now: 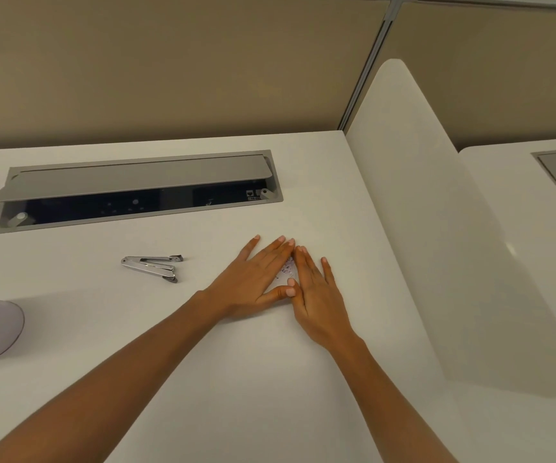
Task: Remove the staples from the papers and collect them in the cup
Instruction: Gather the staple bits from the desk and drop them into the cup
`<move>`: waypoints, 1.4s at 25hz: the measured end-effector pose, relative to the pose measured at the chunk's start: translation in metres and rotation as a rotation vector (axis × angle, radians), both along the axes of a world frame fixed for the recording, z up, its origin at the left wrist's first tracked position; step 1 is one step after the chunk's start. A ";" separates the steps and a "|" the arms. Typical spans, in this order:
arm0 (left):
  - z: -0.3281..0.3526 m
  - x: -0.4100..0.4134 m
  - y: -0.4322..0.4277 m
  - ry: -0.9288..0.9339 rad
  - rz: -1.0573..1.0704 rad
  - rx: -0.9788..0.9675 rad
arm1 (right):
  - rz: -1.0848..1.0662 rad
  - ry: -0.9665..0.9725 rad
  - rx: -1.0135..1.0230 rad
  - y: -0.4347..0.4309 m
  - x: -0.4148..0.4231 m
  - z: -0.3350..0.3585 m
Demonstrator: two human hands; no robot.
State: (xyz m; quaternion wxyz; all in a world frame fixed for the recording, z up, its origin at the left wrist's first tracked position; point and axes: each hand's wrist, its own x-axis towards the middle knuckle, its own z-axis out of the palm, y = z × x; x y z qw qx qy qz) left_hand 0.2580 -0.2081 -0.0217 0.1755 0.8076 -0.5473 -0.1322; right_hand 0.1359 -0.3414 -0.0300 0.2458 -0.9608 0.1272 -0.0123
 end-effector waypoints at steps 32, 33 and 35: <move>-0.001 0.014 0.002 0.009 0.340 -0.084 | -0.315 -0.158 0.124 -0.011 -0.003 0.014; -0.001 0.015 0.000 0.014 0.342 -0.089 | -0.313 -0.175 0.131 -0.009 0.002 0.015; 0.000 0.015 -0.002 0.021 0.349 -0.097 | -0.294 -0.185 0.134 -0.005 0.009 0.017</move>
